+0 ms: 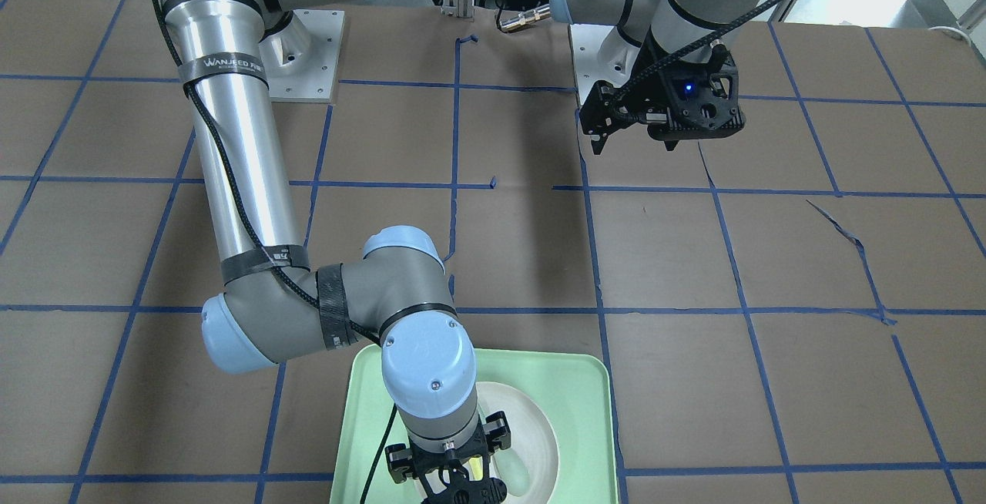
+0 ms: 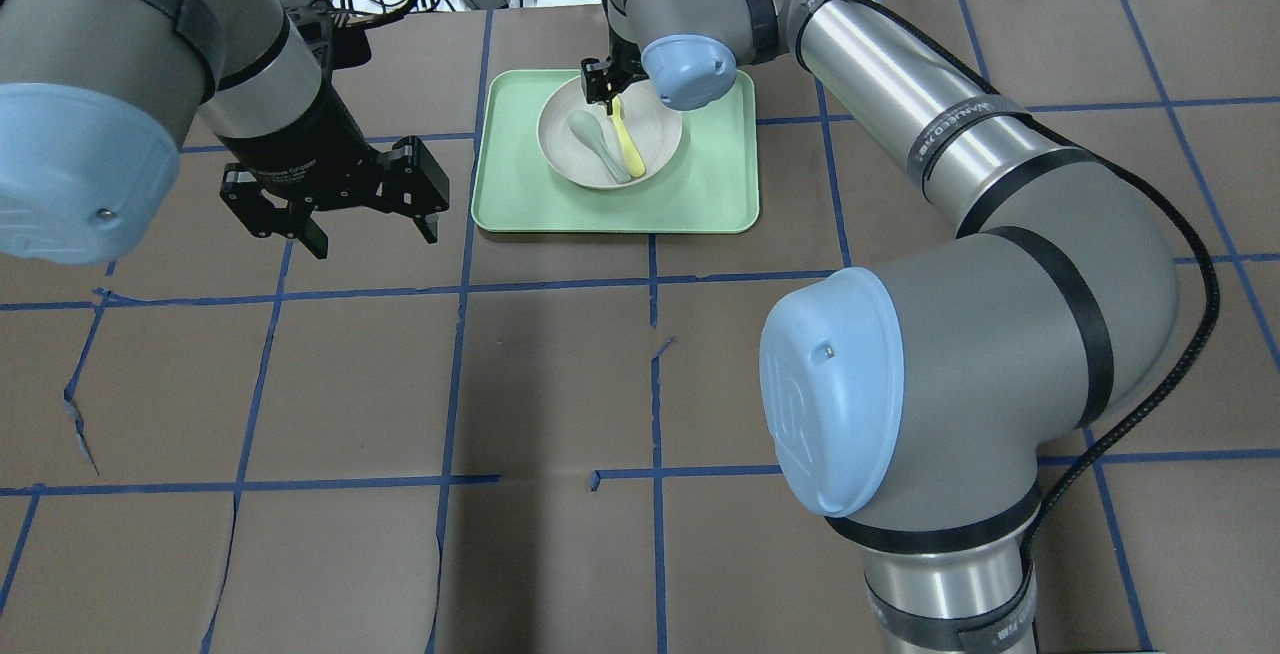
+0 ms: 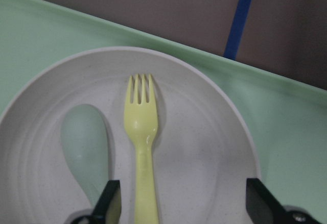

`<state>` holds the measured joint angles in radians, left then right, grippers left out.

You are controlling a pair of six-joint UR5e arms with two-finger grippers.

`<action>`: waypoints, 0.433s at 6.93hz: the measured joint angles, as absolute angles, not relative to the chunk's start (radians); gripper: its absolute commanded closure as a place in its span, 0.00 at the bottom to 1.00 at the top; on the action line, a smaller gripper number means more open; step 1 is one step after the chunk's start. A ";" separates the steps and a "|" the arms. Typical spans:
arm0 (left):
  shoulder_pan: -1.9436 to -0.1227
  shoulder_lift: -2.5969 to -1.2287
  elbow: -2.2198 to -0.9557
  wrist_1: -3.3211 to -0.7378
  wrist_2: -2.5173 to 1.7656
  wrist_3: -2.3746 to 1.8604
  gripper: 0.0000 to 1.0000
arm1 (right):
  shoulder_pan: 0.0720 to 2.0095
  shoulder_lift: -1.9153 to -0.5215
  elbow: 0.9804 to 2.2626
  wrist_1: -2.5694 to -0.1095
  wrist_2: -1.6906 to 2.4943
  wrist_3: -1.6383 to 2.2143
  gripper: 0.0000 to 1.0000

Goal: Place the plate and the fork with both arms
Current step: 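Reach the right gripper down into the plate toward the yellow fork, then close the right gripper on the yellow fork handle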

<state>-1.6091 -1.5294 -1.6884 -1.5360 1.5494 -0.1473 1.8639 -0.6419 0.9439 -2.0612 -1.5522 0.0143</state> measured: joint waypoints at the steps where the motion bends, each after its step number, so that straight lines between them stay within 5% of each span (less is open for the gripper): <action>1: -1.609 -1.531 -1.689 -1.536 1.549 -0.147 0.00 | 1.864 -0.634 0.943 -2.062 -1.550 -0.002 0.44; 3: -1.609 -1.533 -1.689 -1.536 1.549 -0.147 0.00 | 1.864 -0.625 0.944 -2.062 -1.549 -0.011 0.48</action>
